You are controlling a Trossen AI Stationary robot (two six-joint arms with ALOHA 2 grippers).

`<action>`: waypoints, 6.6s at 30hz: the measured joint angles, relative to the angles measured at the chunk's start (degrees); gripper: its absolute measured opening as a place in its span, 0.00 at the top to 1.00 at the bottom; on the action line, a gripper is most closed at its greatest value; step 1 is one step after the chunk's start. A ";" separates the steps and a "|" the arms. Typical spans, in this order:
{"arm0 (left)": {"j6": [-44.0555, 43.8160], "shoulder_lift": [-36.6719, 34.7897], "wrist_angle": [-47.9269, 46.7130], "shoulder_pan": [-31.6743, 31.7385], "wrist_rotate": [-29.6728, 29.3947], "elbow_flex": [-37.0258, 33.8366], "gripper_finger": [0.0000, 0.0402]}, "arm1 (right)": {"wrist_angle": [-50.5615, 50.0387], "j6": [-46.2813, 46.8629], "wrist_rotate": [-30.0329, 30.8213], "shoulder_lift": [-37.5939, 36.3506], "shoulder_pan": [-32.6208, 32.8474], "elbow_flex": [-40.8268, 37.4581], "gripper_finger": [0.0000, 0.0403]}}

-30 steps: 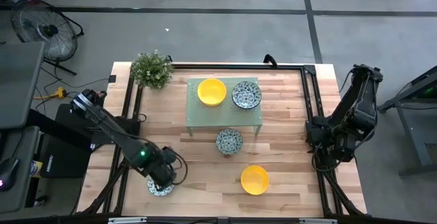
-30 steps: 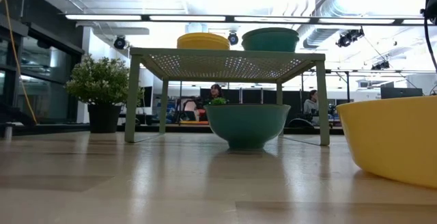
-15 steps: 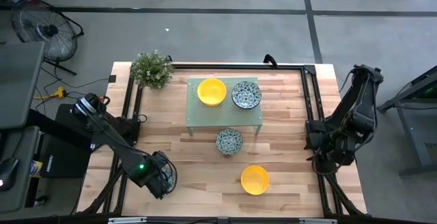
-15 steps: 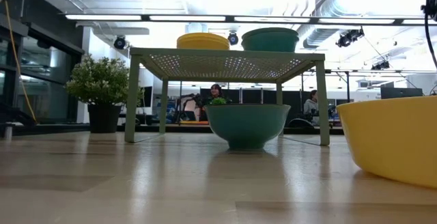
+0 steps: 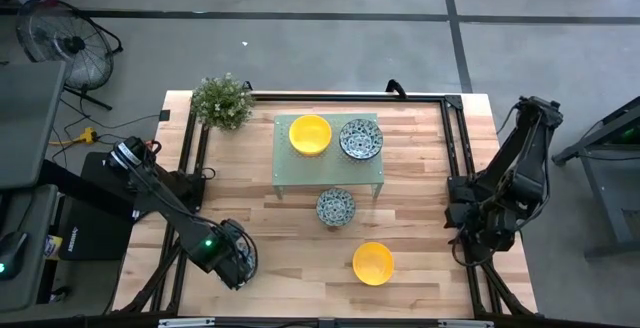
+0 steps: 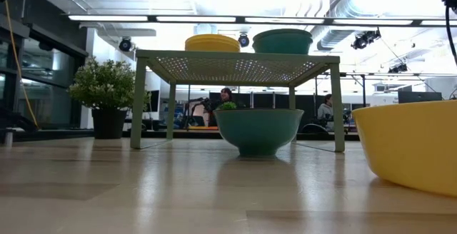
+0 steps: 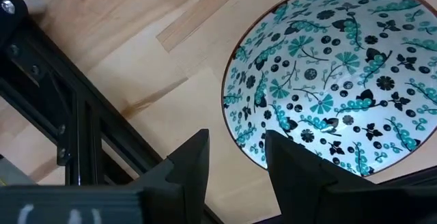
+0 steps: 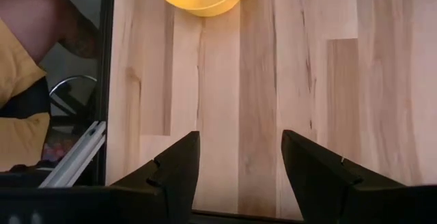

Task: Pick & Place Mini bowls
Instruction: Stack the bottom left green patterned bowl on top of the green patterned bowl on the shelf

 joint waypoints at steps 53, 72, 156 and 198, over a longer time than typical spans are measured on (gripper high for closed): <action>8.73 -1.36 21.64 0.04 -5.19 -12.44 0.99 | 1.39 1.26 0.22 1.33 0.02 0.00 0.52; 37.01 -1.40 20.29 17.63 -12.81 3.27 0.99 | 23.12 -34.62 0.71 2.92 0.02 0.00 0.52; 84.80 17.20 17.54 60.83 -7.74 49.53 0.99 | 22.24 -4.00 9.43 11.08 0.01 0.00 0.52; 86.03 21.62 20.51 60.78 -6.62 49.35 0.97 | 22.22 -3.85 8.79 11.08 0.01 0.00 0.52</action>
